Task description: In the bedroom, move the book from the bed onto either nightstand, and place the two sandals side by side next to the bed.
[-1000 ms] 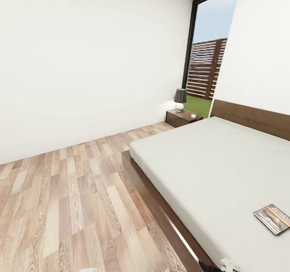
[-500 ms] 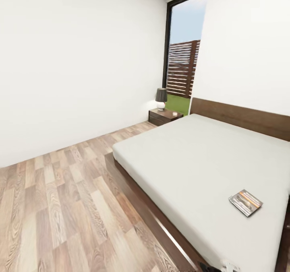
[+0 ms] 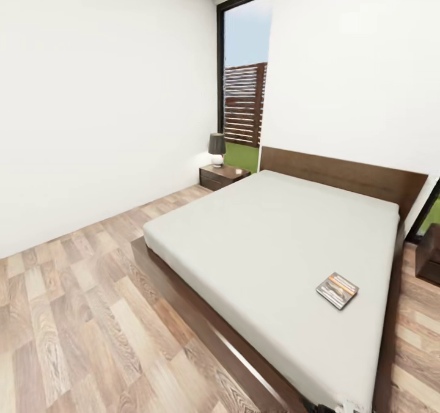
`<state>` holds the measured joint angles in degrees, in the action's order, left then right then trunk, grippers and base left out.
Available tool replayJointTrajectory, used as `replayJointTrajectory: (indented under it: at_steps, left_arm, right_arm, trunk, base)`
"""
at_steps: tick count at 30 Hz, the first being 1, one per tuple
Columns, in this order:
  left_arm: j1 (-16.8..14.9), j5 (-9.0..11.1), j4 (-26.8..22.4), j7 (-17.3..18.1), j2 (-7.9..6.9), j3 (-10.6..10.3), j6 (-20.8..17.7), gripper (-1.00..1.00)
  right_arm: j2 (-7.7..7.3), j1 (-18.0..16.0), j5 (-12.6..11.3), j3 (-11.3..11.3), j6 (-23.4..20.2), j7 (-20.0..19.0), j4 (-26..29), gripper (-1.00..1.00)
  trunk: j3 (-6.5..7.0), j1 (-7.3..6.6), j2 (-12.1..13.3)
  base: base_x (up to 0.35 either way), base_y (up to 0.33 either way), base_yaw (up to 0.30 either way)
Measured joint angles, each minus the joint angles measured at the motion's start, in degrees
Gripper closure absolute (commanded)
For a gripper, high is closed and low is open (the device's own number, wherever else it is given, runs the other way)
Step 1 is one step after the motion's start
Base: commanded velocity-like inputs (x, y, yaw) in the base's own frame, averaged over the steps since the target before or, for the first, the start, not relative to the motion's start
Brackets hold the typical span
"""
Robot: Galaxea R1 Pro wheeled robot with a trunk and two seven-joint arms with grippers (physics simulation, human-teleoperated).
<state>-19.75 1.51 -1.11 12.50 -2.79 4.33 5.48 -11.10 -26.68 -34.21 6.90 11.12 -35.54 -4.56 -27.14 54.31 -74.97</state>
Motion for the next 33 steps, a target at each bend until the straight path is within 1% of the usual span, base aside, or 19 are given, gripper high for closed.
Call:
replayJointTrajectory:
  at_steps: [8,27,33]
  left_arm:
    - [0.0,0.0,0.0,0.0,0.0,0.0,0.0,-1.0]
    - [0.0,0.0,0.0,0.0,-0.01,0.1,0.0,-1.0]
    - [0.0,0.0,0.0,0.0,0.0,0.0,0.0,-1.0]
  right_arm:
    - [0.01,0.0,0.0,0.0,0.0,-0.1,0.0,-1.0]
    - [0.0,0.0,0.0,0.0,0.0,-0.1,0.0,-1.0]
    - [0.0,0.0,0.0,0.0,0.0,-0.2,0.0,-1.0]
  trunk:
    - [0.0,0.0,0.0]
    - [0.0,0.0,0.0]
    - [0.0,0.0,0.0]
  base:
    - [0.0,0.0,-0.27]
    - [0.0,0.0,-0.018]
    - [0.0,0.0,-0.199]
